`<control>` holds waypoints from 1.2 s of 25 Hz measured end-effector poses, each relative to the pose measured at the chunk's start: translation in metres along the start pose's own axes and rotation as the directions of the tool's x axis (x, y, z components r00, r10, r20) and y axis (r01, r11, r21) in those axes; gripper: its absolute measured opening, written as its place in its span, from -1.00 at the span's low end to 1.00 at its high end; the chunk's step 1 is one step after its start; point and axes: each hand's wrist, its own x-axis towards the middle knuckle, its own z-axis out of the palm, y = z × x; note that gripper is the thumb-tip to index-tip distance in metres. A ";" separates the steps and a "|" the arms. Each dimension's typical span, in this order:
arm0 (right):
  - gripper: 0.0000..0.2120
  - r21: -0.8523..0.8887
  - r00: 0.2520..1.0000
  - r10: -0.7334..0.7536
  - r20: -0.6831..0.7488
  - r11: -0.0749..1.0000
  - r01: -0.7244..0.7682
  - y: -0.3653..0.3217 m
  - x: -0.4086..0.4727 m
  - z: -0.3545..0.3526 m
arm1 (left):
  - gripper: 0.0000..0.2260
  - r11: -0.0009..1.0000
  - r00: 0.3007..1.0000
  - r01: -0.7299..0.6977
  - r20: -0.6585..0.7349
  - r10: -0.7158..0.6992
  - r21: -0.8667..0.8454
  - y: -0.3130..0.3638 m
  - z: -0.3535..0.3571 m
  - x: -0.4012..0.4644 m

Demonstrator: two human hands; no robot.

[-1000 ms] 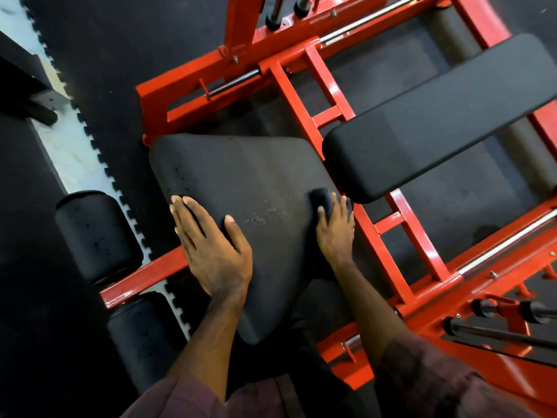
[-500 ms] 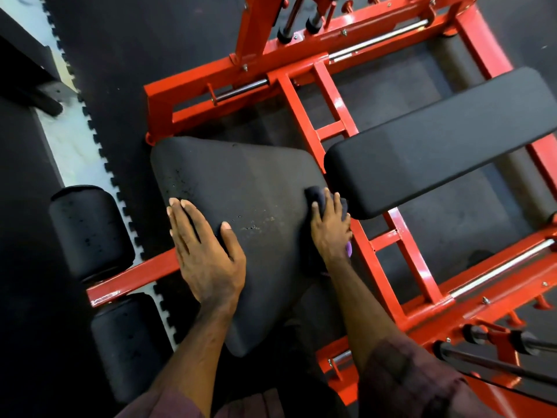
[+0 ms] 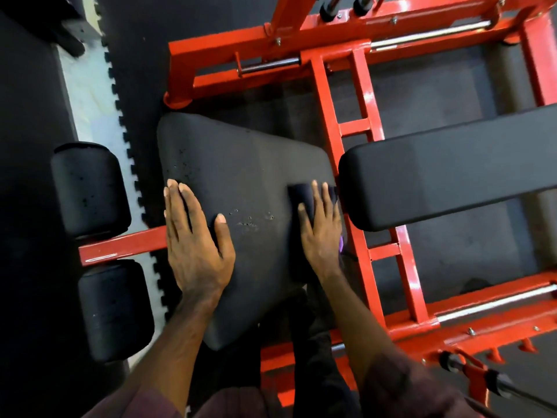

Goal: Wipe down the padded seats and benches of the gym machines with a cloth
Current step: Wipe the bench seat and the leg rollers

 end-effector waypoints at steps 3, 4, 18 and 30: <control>-0.36 0.001 0.997 0.062 0.038 0.998 -0.062 0.025 -0.013 -0.007 | -0.38 1.000 1.000 0.017 0.007 -0.017 0.014 0.003 -0.002 0.003; -0.37 0.001 0.987 0.158 0.030 0.987 -0.158 0.019 0.004 -0.005 | -0.37 1.000 1.000 0.022 0.012 -0.022 0.017 0.004 -0.003 0.003; -0.42 0.012 0.987 0.158 -0.015 0.987 -0.158 -0.036 0.106 0.004 | -0.37 0.999 0.999 0.032 0.009 -0.032 0.007 0.003 -0.001 0.001; -0.42 0.019 0.997 -0.071 -0.006 0.997 0.071 -0.057 0.132 0.013 | -0.36 0.999 0.999 0.037 0.012 -0.037 0.002 0.005 -0.002 0.001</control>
